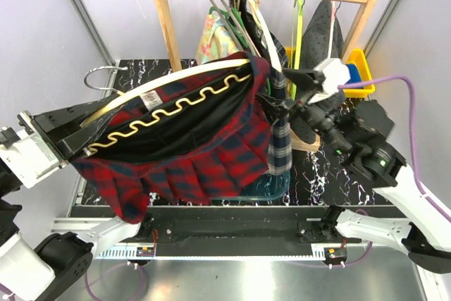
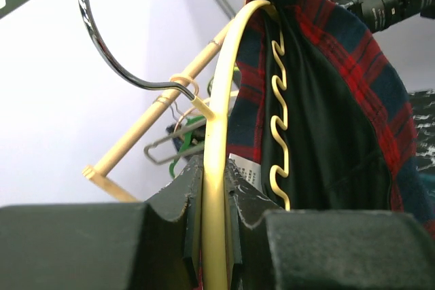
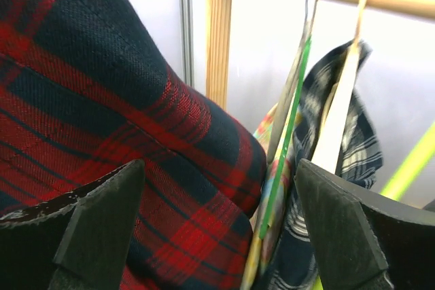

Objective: Remove the skirt from the hanger

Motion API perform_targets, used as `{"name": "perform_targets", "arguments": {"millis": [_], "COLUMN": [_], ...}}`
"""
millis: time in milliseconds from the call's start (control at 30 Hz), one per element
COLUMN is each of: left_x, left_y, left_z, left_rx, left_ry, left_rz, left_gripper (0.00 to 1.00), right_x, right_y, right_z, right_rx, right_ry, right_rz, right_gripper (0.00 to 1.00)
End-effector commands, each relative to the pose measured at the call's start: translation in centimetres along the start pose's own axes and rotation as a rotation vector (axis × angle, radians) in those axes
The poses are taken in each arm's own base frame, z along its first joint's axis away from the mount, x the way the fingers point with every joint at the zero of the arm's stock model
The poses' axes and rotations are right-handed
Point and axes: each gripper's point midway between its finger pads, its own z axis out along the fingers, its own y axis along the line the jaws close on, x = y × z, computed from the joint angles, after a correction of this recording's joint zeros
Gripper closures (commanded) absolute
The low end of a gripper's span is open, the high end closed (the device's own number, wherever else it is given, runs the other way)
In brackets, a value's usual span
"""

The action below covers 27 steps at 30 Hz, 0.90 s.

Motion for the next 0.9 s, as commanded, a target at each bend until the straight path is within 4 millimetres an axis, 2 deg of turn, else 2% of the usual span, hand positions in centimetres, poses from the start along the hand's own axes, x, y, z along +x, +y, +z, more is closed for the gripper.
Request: {"name": "perform_targets", "arguments": {"millis": [0,133,167,200,300,333,400,500,633,800,833,867], "left_x": [-5.2,-5.4,-4.6,-5.2,-5.2,-5.3,-5.2,-5.4,-6.2,-7.4,-7.9,-7.6], "left_y": [1.7,1.0,1.0,1.0,0.9,0.8,0.7,0.8,0.7,-0.3,-0.4,-1.3], "left_z": [1.0,1.9,2.7,2.4,2.7,2.7,3.0,3.4,3.8,4.3,4.3,4.4], "left_rx": [-0.018,0.055,0.072,0.072,0.090,0.095,0.110,0.117,0.145,0.245,0.266,0.338], "left_ry": [-0.211,-0.228,-0.207,-0.219,-0.221,-0.225,-0.225,-0.236,-0.270,-0.325,-0.347,-0.329], "left_rz": [0.039,-0.002,-0.019,-0.009,-0.024,-0.027,-0.045,-0.080,-0.120,-0.181,-0.171,-0.227], "left_gripper": [1.00,1.00,1.00,1.00,1.00,1.00,1.00,1.00,1.00,1.00,1.00,1.00], "right_x": [-6.6,-9.0,-9.8,-10.6,-11.9,-11.4,-12.2,-11.9,-11.4,-8.8,-8.7,-8.9], "right_y": [-0.8,-1.0,-1.1,-1.2,-1.6,-1.8,-2.4,-3.2,-2.4,-0.3,-0.1,0.3], "right_z": [-3.0,-4.7,-5.3,-6.2,-8.5,-9.0,-10.8,-12.2,-12.0,-9.5,-9.2,-8.9], "right_rx": [-0.003,-0.008,-0.011,-0.016,-0.015,-0.010,0.004,0.039,-0.002,-0.098,-0.107,-0.127], "right_ry": [-0.185,-0.240,-0.255,-0.275,-0.291,-0.262,-0.280,-0.280,-0.273,-0.203,-0.201,-0.202], "right_rz": [-0.012,-0.026,-0.032,-0.032,-0.046,-0.056,-0.056,-0.070,-0.054,-0.057,-0.060,-0.063], "right_gripper": [0.00,0.00,0.00,0.00,0.00,0.00,0.00,0.00,0.00,0.00,0.00,0.00]}}
